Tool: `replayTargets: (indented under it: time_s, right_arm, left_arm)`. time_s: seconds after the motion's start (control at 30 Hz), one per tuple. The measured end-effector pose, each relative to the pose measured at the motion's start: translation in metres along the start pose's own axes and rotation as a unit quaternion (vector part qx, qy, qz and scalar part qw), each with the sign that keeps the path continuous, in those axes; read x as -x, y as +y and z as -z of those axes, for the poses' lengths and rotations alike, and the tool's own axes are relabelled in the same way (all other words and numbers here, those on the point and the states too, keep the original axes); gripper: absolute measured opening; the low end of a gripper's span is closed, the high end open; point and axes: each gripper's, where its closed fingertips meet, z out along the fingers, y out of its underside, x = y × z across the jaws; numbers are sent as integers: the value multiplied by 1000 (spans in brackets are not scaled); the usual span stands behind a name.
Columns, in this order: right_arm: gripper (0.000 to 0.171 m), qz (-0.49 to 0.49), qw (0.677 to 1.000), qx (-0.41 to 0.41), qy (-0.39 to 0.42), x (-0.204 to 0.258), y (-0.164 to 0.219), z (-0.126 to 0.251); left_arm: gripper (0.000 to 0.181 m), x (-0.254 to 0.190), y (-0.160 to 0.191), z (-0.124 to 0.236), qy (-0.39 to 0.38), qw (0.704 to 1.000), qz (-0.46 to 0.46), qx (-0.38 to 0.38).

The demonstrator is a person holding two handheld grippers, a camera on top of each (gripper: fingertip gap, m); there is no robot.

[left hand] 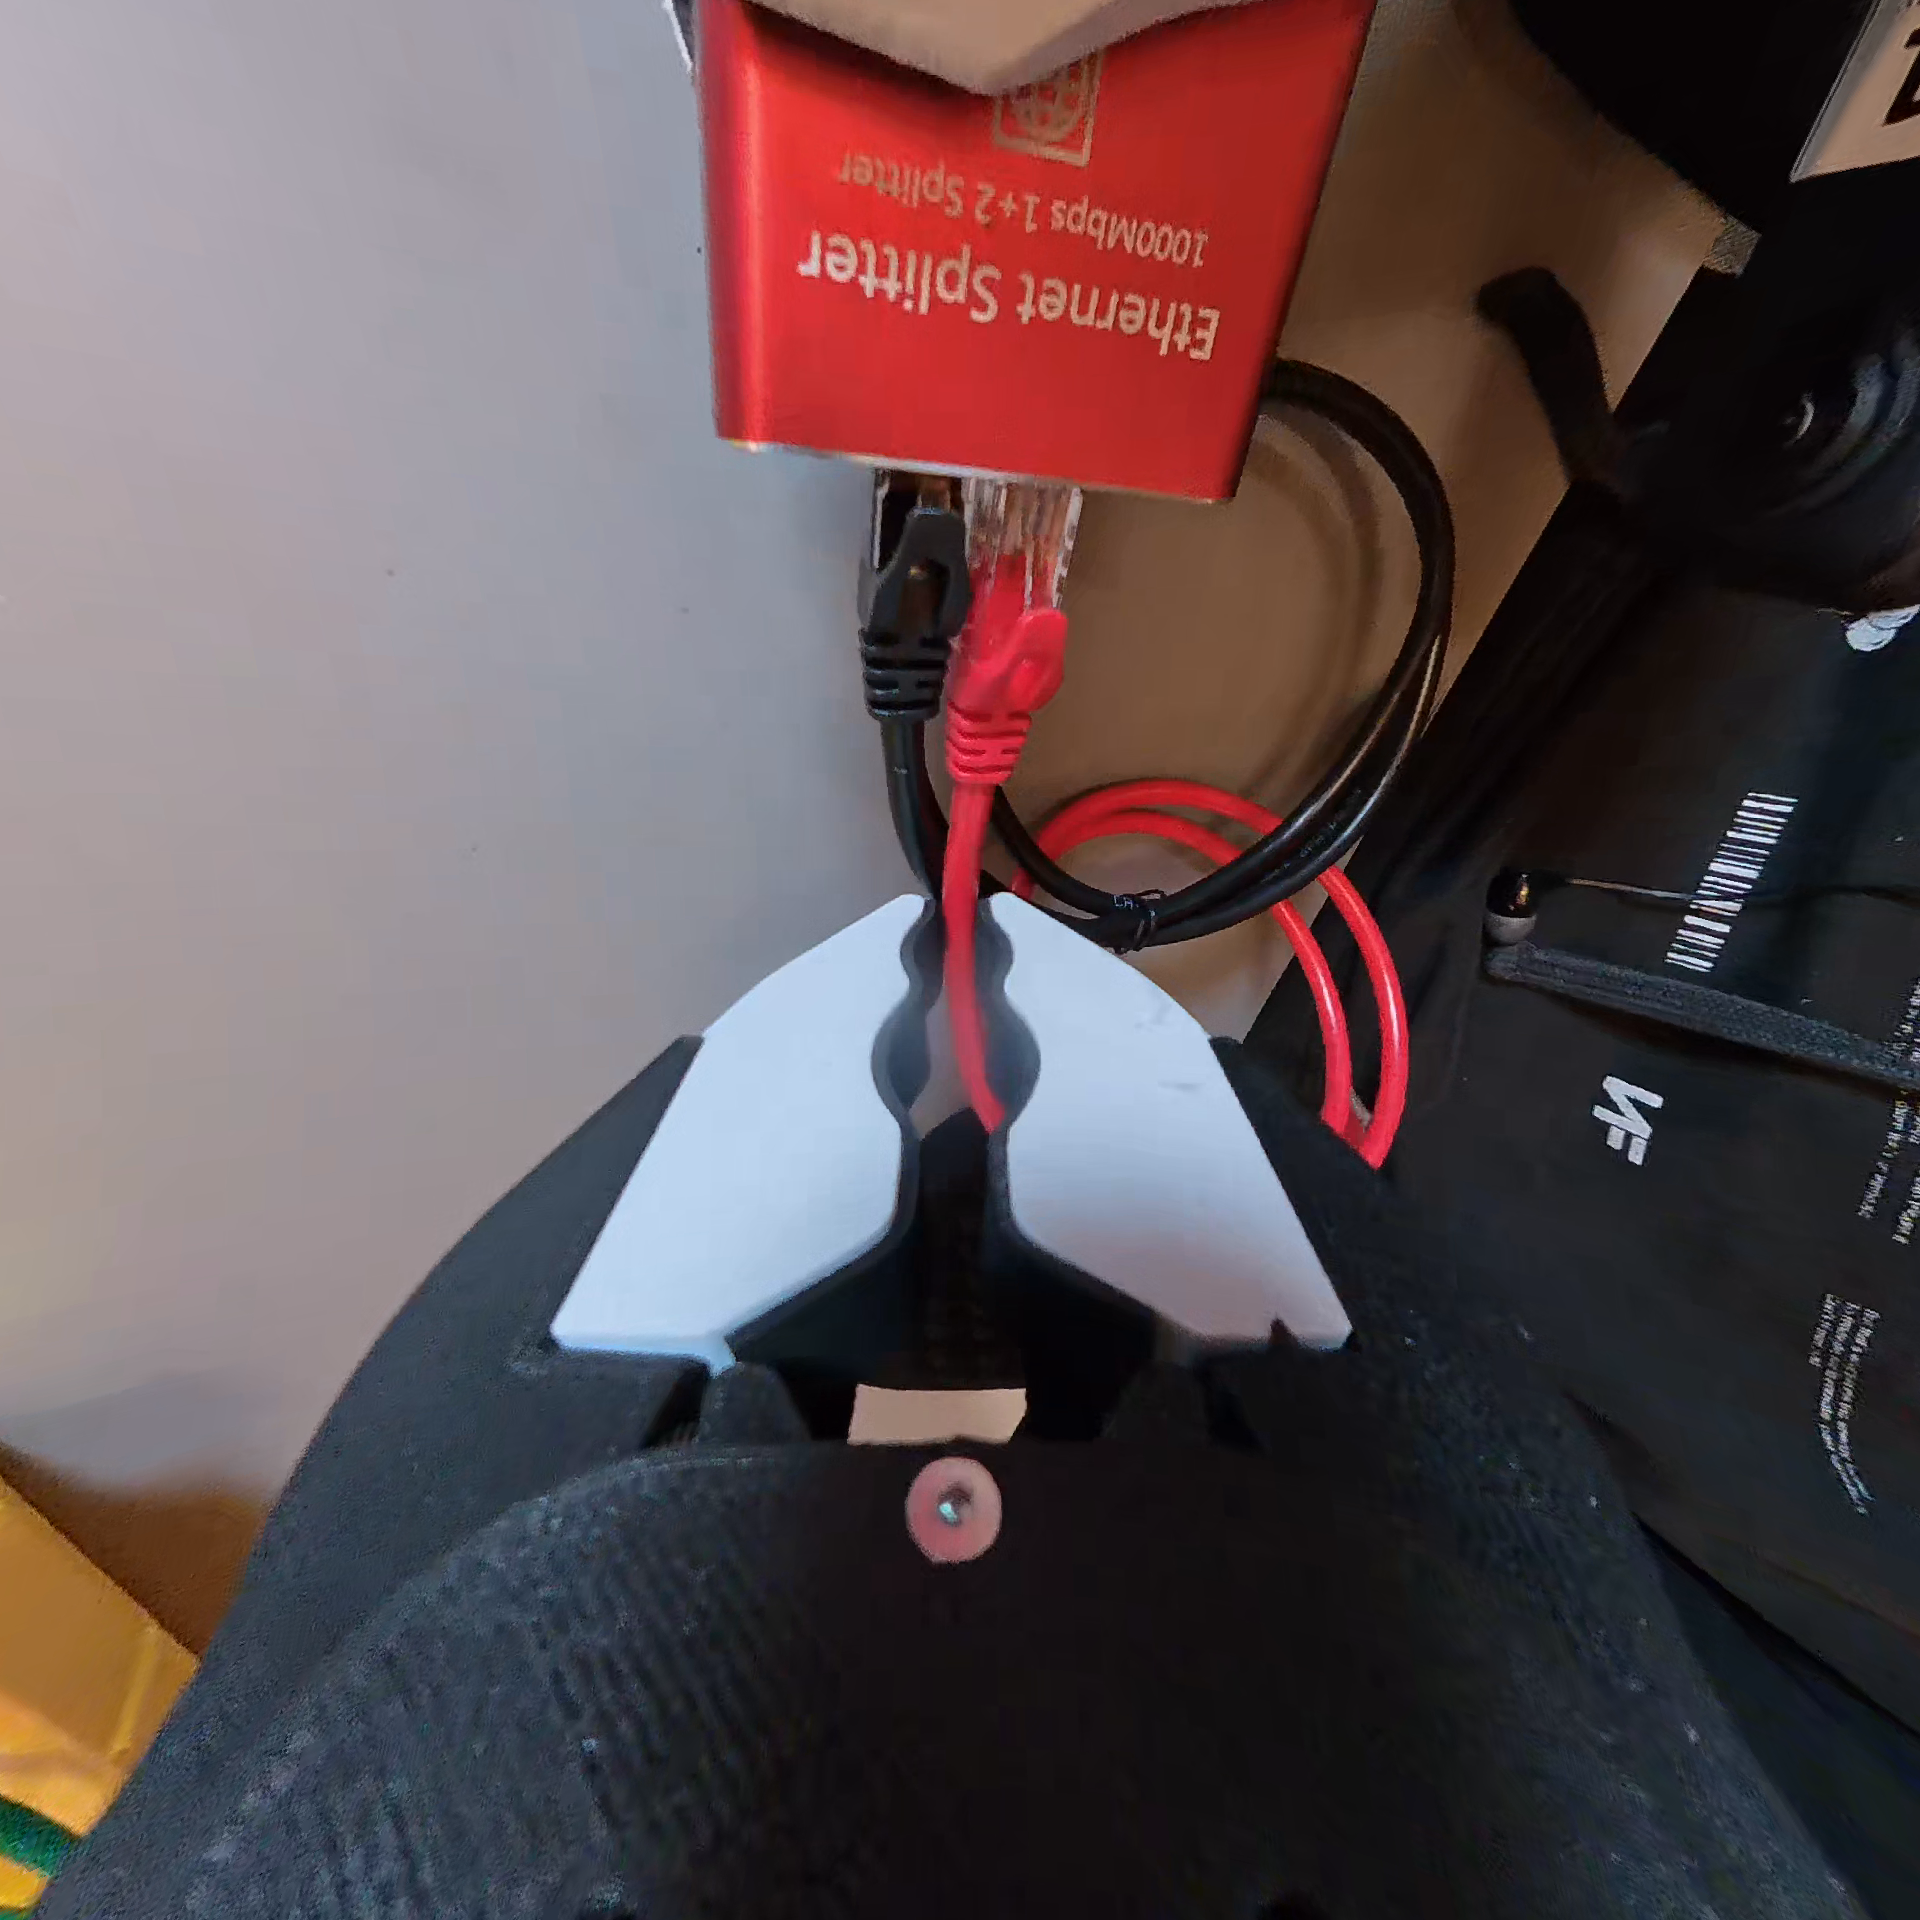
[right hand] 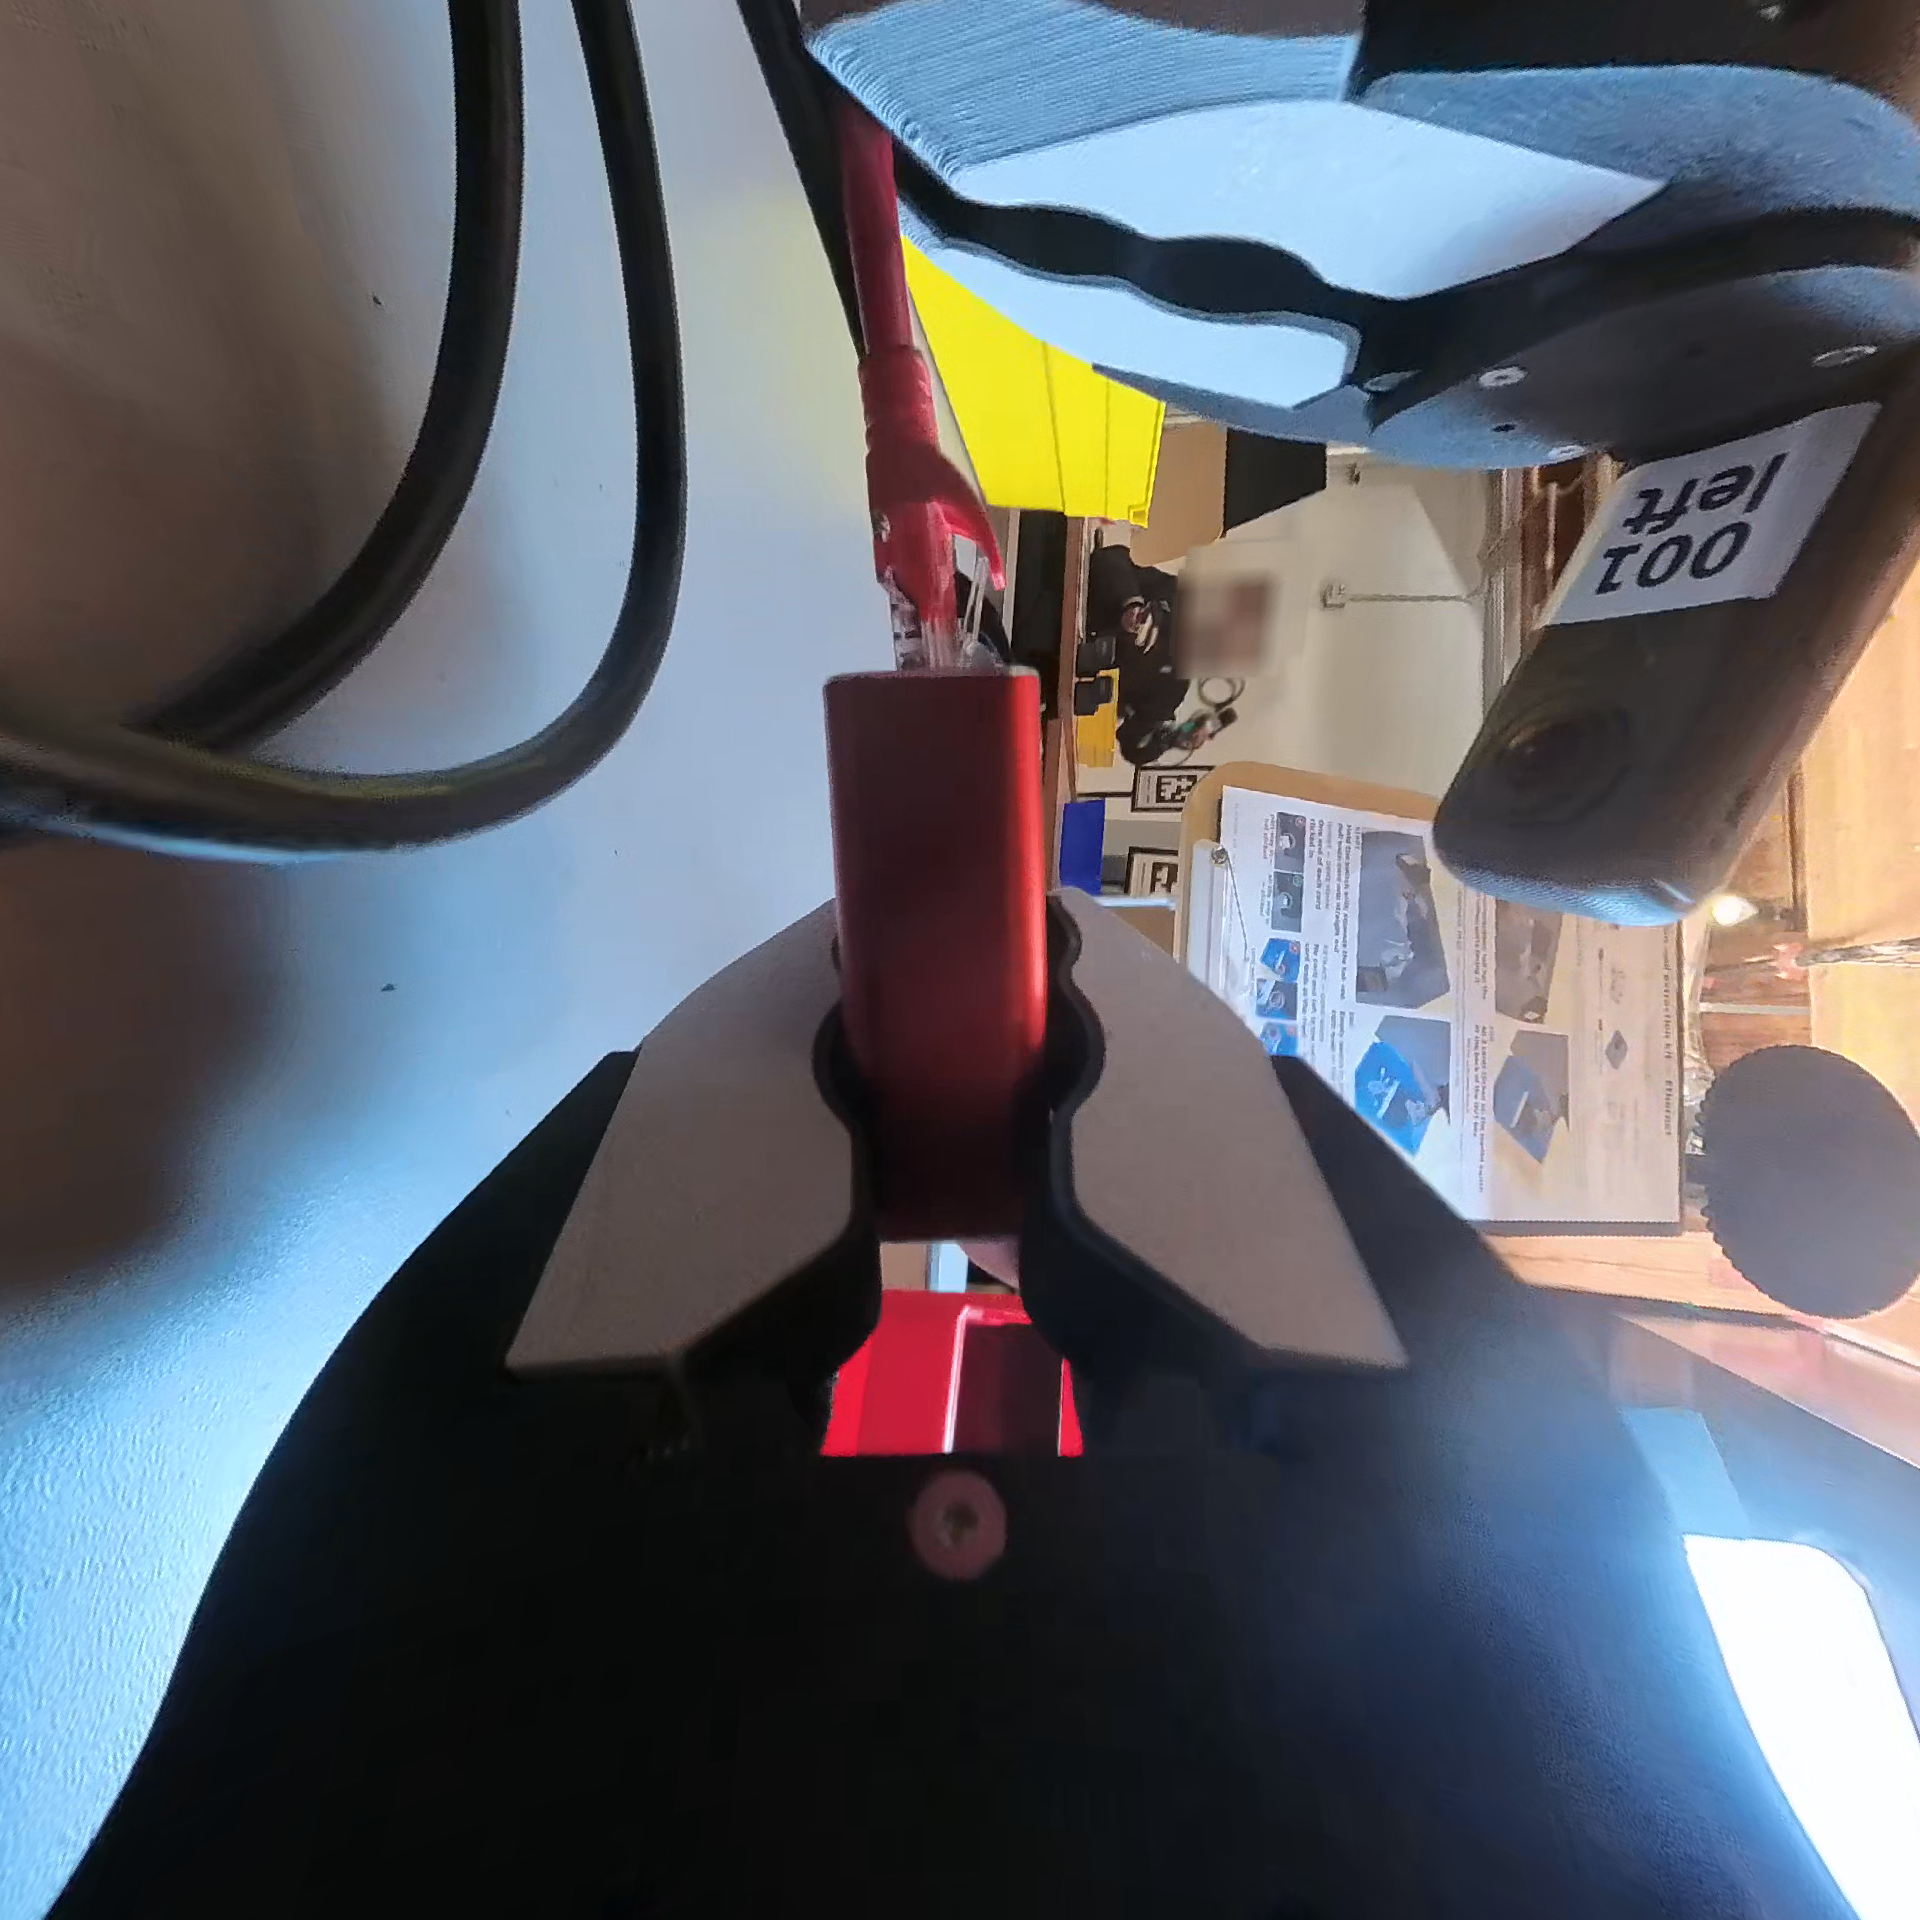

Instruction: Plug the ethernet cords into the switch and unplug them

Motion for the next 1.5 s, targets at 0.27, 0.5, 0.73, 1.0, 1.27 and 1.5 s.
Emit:
replayTargets:
  time_s: [0.27,0.5,0.73,1.0,1.27,1.5]
  right_arm:
    - [29,-3,1000,7,-6,1,0,0]
    - [29,-10,999,29,-12,3,3,-1]
    - [28,-2,998,53,-43,13,-4,-2]
    - [28,-32,994,82,-72,18,2,-5]
    - [29,-45,995,87,-22,2,24,-1]
    - [30,20,996,-1,91,-43,12,3]
  left_arm:
    - [5,-18,-3,2,123,992,31,-16]
    - [4,-11,-11,6,123,991,27,-48]
    - [3,-9,-8,-9,132,989,11,-67]
    - [5,-10,-11,-3,133,984,-14,-116]
    - [27,-15,-27,81,95,917,-94,-377]
    - [34,4,-30,80,151,827,-58,-538]
